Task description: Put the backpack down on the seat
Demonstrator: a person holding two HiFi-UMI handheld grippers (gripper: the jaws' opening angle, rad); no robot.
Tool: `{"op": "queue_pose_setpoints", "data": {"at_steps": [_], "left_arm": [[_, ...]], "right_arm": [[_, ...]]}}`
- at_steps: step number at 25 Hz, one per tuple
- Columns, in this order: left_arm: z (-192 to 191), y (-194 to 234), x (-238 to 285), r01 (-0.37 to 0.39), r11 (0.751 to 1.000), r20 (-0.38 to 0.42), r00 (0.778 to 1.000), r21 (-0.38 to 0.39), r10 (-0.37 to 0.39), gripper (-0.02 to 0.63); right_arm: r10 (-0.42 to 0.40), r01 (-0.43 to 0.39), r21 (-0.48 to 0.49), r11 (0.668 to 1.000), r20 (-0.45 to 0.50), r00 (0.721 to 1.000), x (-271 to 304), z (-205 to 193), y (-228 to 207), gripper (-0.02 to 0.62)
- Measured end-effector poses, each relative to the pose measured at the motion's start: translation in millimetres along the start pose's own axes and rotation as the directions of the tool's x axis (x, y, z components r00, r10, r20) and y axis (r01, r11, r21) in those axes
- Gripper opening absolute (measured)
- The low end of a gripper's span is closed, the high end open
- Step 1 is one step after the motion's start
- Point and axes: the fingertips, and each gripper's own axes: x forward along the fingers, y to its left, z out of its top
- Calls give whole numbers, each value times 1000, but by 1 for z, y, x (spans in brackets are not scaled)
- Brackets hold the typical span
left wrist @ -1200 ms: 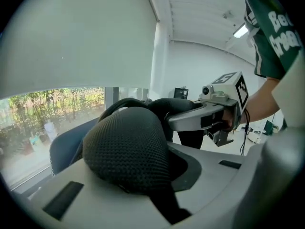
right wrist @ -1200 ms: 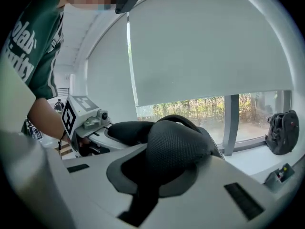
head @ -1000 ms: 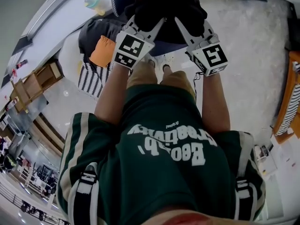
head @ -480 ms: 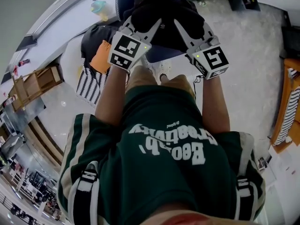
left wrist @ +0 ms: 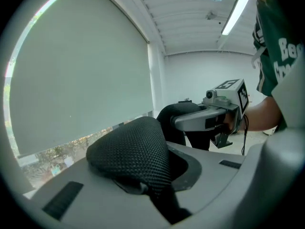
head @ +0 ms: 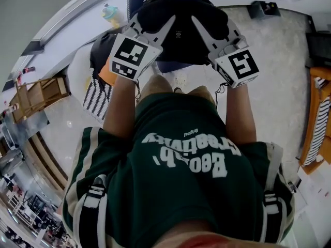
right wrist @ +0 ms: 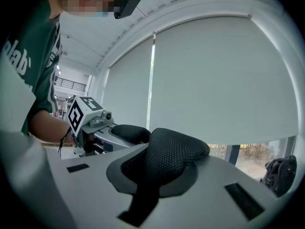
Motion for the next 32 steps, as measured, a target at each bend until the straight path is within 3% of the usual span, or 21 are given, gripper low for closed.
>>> {"op": "queue_pose_setpoints", "data": {"at_steps": [7, 13, 25, 32], "left_arm": [[74, -16, -32, -17, 1000, 52, 999, 25, 16, 51], [104, -22, -58, -10, 998, 106, 994, 58, 4, 51], [105, -18, -93, 100, 993, 144, 984, 61, -108, 52], [93, -23, -129, 116, 992, 142, 982, 58, -123, 54]], "right_arm": [[-20, 30, -96, 995, 103, 995, -32, 74, 12, 55], [-59, 77, -127, 989, 140, 988, -43, 108, 27, 55], [-153, 166, -135, 977, 102, 983, -37, 123, 61, 55], [-157, 173, -160, 972, 107, 982, -34, 127, 96, 55]]}}
